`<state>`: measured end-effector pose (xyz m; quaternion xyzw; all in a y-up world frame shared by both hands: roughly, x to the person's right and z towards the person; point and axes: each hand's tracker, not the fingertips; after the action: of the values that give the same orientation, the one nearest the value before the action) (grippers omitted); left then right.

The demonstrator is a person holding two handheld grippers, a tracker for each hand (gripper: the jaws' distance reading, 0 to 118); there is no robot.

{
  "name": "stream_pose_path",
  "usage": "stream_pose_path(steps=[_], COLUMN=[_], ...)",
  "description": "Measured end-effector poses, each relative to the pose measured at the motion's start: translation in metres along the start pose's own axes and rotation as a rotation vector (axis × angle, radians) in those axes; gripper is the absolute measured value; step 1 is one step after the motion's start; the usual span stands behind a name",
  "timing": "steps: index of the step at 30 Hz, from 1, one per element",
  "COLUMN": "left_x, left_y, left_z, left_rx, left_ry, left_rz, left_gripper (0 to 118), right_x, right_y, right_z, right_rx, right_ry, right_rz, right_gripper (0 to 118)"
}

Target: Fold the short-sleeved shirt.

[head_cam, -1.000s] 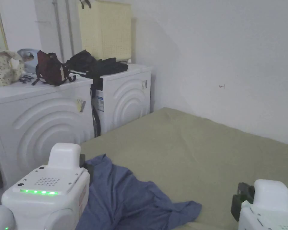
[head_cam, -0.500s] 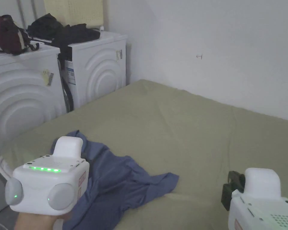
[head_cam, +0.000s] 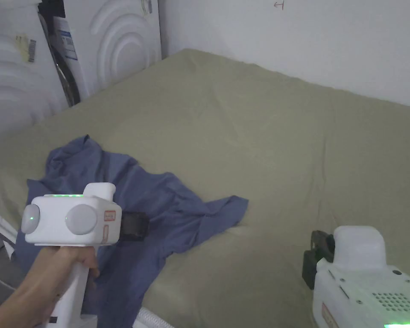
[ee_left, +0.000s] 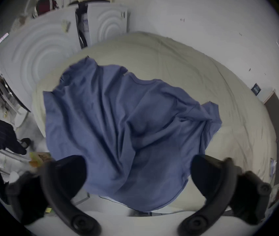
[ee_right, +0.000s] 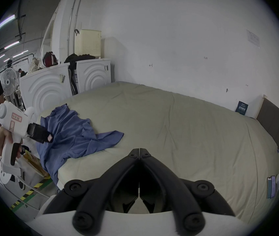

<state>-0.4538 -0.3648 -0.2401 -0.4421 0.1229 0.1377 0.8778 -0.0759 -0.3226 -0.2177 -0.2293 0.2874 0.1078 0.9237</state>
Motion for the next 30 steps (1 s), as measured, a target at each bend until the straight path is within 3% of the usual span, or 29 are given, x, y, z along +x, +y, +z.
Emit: stream_pose_path(steps=[2, 8, 11, 14, 15, 17, 18, 19, 21, 22, 30], left_x=[-0.007, -0.002, 0.002, -0.001, -0.004, -0.008, -0.008, 0.0, -0.005, -0.009, 0.017], left_y=[0.001, -0.008, -0.023, -0.019, -0.013, -0.008, -0.006, -0.008, 0.005, 0.01, 0.002], left_z=[-0.002, -0.057, -0.078, -0.072, -0.074, -0.063, -0.057, -0.045, -0.043, -0.047, -0.036], left_rx=[-0.108, -0.167, -0.284, -0.252, -0.265, -0.244, -0.226, -0.203, -0.138, -0.245, -0.137], left_ry=[0.014, 0.124, 0.07, 0.06, 0.05, 0.022, 0.028, 0.048, 0.045, 0.04, -0.03], left_rz=[0.004, -0.064, -0.123, -0.054, -0.08, -0.084, -0.091, -0.127, -0.11, -0.11, -0.075], left_gripper=[116, 116, 113, 110, 105, 75, 46, 5, 5, 5, 5], right_x=[0.003, 0.008, 0.009, 0.011, 0.012, 0.014, 0.014, 0.015, 0.016, 0.016, 0.029], right_y=[-0.003, -0.012, -0.017, -0.021, -0.023, -0.024, -0.024, -0.025, -0.025, -0.025, -0.028], right_z=[-0.003, -0.006, -0.008, -0.01, -0.009, -0.012, -0.012, -0.012, -0.011, -0.009, 0.009], right_rx=[-0.009, -0.038, -0.056, -0.076, -0.078, -0.09, -0.097, -0.1, -0.097, -0.094, -0.079], right_ry=[-0.001, -0.006, -0.013, -0.019, -0.018, -0.024, -0.023, -0.023, -0.018, -0.018, -0.049], right_rz=[-0.004, -0.019, -0.014, -0.019, -0.022, -0.028, -0.032, -0.041, -0.06, -0.066, -0.061], right_gripper=[0, 0, 0, 0, 0, 0, 0, 0, 0, 0, 0])
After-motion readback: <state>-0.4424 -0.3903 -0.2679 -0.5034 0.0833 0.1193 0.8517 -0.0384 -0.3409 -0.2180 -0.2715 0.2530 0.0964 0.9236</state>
